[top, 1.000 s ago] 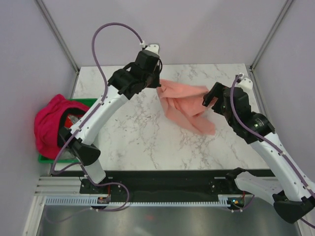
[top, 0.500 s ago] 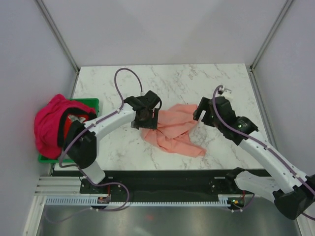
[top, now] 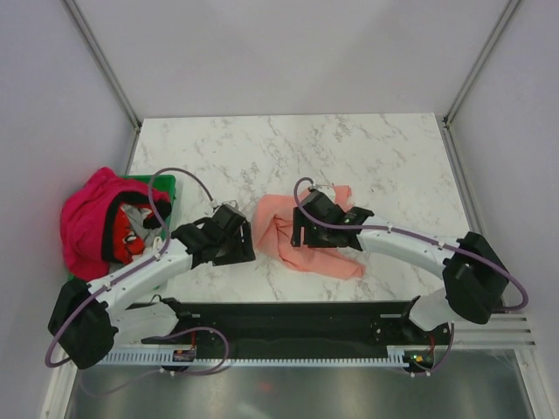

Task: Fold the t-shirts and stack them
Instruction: Flatten the tshirt out

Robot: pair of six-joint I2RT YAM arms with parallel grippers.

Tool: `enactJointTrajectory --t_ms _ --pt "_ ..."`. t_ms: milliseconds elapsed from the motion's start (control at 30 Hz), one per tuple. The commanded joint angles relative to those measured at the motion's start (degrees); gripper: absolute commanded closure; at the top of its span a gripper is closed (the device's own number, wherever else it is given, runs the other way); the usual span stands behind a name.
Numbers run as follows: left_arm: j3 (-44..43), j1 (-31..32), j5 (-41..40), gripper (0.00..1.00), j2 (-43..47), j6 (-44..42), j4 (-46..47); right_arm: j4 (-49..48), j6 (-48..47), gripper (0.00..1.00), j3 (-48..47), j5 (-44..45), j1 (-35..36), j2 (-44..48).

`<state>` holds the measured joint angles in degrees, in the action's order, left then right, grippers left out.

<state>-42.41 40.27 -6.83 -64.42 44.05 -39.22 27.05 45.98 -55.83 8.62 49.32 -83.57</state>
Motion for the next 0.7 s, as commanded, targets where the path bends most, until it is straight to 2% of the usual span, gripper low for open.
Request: enactJointTrajectory --t_ms 0,133,267,333,367,433,467,533,567,600,667 --pt "2.0 0.2 0.6 0.27 3.8 3.1 3.2 -3.9 1.1 0.21 -4.1 0.2 -0.1 -4.5" --pt "4.0 0.2 0.4 0.27 6.3 3.6 3.2 -4.4 1.2 0.23 -4.5 1.4 -0.1 -8.2" --pt "5.5 0.2 0.1 0.28 6.9 3.6 3.2 -4.2 2.0 0.28 -4.9 2.0 0.0 -10.3" --pt "5.8 0.2 0.0 0.28 6.8 3.8 3.3 -4.4 2.0 0.40 -5.0 2.3 -0.1 -11.2" --pt "6.2 0.2 0.0 0.28 6.6 4.0 3.3 -4.2 1.5 0.53 -5.2 2.5 -0.1 -11.4" --pt "6.5 0.2 0.0 0.28 6.5 4.2 3.4 -4.2 0.8 0.67 -6.2 3.5 -0.1 -11.7" --pt "6.8 0.2 0.0 0.28 6.4 4.3 3.4 -3.7 -0.3 0.77 -6.7 4.9 -0.2 -11.6" --pt "6.9 0.2 -0.1 0.29 6.2 4.2 3.5 -2.4 -1.3 0.85 -9.1 6.0 -0.3 -11.6" --pt "7.1 0.2 -0.2 0.29 6.3 4.2 3.5 0.0 -1.9 0.96 -10.2 6.9 -0.4 -11.5" --pt "7.3 0.2 -0.2 0.29 6.3 4.2 3.4 1.4 -2.7 1.00 -13.2 7.4 -0.4 -11.3" --pt "7.4 0.2 0.0 0.29 6.7 4.2 3.4 5.8 -3.1 1.00 -16.6 8.0 -0.3 -9.0"
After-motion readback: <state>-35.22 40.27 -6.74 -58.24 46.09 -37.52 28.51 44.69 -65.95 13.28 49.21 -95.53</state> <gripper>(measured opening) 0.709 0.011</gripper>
